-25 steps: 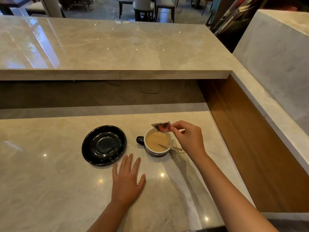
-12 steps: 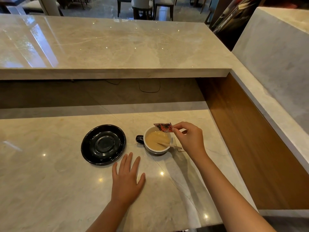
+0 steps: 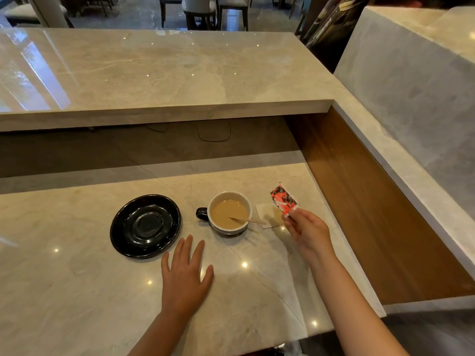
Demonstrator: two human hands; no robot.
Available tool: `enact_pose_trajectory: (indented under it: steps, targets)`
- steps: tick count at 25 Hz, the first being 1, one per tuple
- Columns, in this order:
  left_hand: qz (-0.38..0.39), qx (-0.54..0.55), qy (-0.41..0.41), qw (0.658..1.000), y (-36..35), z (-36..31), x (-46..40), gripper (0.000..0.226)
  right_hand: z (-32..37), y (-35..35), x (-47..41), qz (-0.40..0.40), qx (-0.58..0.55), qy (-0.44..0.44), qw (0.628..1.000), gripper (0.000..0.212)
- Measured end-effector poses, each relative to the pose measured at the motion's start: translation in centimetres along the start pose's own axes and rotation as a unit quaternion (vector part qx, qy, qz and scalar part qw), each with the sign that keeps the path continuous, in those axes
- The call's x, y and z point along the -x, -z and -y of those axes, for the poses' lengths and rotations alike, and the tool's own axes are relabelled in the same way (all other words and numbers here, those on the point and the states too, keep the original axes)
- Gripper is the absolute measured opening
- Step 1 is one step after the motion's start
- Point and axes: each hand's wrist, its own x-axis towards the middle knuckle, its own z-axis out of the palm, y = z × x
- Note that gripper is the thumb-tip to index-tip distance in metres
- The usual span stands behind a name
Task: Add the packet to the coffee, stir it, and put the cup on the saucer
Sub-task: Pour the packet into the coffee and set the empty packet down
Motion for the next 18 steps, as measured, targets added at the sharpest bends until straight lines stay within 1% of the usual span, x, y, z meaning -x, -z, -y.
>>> enact_pose_trajectory:
  steps: [2,4,7,9,12,15,16,17,18]
  targets:
    - [-0.003,-0.001,0.0,1.0,0.0,0.0,0.0,0.062,-0.6,2.6,0.0,-0.054,-0.001,-0.006,0.999,0.01]
    - [-0.004,-0.003,-0.003,1.0,0.0,-0.1,0.0,0.062,-1.4,5.1,-0.1,-0.118,0.047,0.002,0.992,0.009]
    - [-0.006,-0.005,-0.003,1.0,0.1,-0.2,0.0,0.061,-2.1,7.0,0.0,-0.208,0.132,0.018,0.969,0.011]
    - [-0.006,-0.004,-0.003,1.0,0.1,-0.1,0.1,0.061,-2.4,7.5,0.3,-0.248,0.159,0.032,0.955,0.009]
    - [-0.01,-0.005,-0.007,1.0,0.1,-0.1,0.1,0.063,-2.9,8.0,0.1,-0.261,0.214,0.052,0.94,0.012]
    - [-0.009,-0.005,-0.008,1.0,0.1,-0.2,0.1,0.063,-3.1,8.4,0.1,-0.231,0.275,0.063,0.931,0.016]
    - [-0.009,-0.005,-0.007,1.0,0.1,-0.1,0.1,0.063,-3.2,8.5,0.2,-0.222,0.316,0.079,0.919,0.018]
    - [-0.008,-0.005,-0.007,1.0,0.1,-0.1,0.1,0.063,-3.3,8.6,0.5,-0.214,0.369,0.103,0.898,0.02]
    - [-0.006,-0.006,-0.008,1.0,0.1,-0.1,0.1,0.063,-3.3,8.6,1.0,-0.209,0.425,0.139,0.87,0.021]
